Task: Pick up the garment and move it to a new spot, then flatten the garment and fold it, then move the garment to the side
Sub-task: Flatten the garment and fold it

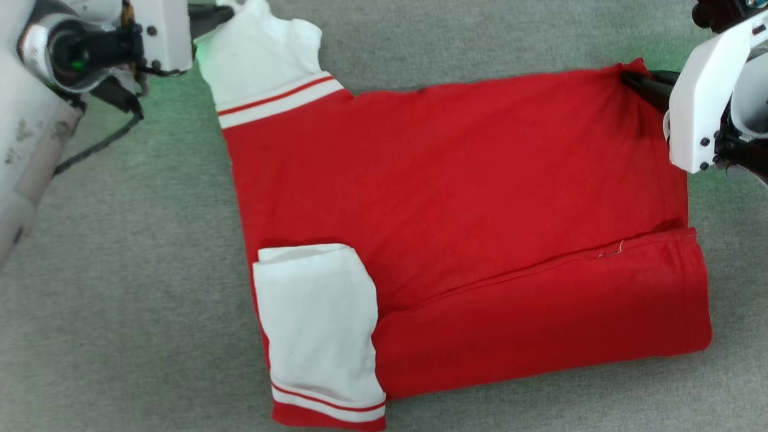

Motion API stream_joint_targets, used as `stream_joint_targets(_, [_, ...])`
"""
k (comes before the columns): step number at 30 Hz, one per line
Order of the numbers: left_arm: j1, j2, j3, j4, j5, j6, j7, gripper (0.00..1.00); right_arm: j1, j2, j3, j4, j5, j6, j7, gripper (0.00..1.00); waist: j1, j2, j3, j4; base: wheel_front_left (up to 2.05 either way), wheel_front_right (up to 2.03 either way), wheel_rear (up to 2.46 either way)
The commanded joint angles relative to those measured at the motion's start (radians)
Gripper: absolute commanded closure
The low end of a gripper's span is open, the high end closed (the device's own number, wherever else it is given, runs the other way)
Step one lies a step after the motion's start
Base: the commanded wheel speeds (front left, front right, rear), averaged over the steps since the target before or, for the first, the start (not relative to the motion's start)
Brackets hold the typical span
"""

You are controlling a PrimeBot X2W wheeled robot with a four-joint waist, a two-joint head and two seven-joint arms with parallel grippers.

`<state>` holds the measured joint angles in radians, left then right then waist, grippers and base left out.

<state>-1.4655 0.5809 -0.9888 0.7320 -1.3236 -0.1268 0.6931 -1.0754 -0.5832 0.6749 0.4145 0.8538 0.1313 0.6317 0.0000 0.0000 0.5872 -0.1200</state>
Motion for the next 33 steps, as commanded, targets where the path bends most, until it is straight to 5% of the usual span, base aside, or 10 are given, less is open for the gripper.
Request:
stream_joint_targets(1, [0.022, 0.001, 0.007, -0.022, -0.007, -0.004, -0.031, 1.0, 0.022, -0.004, 0.018, 0.015, 0.003, -0.001, -0.024, 1.0, 0.0, 0.0, -0.03, 0.02, 0.0, 0.0, 0.0])
stream_joint_targets(9, [0.139, 0.073, 0.0, -0.301, -0.043, -0.005, -0.182, 1.0, 0.077, -0.076, 0.043, -0.03, 0.022, -0.001, -0.146, 1.0, 0.0, 0.0, -0.133, 0.076, 0.0, 0.0, 0.0])
stream_joint_targets(21, [0.438, 0.318, -0.016, -0.826, -0.081, -0.002, -0.4, 1.0, 0.297, -0.236, 0.006, -0.228, 0.043, -0.001, -0.2, 1.0, 0.0, 0.0, -0.235, 0.13, 0.0, 0.0, 0.0])
stream_joint_targets(33, [0.684, 0.474, -0.053, -1.127, -0.028, 0.136, -0.579, 1.0, 0.578, -0.324, -0.155, -0.39, 0.03, -0.001, -0.159, 1.0, 0.0, 0.0, -0.234, 0.141, 0.0, 0.0, 0.0])
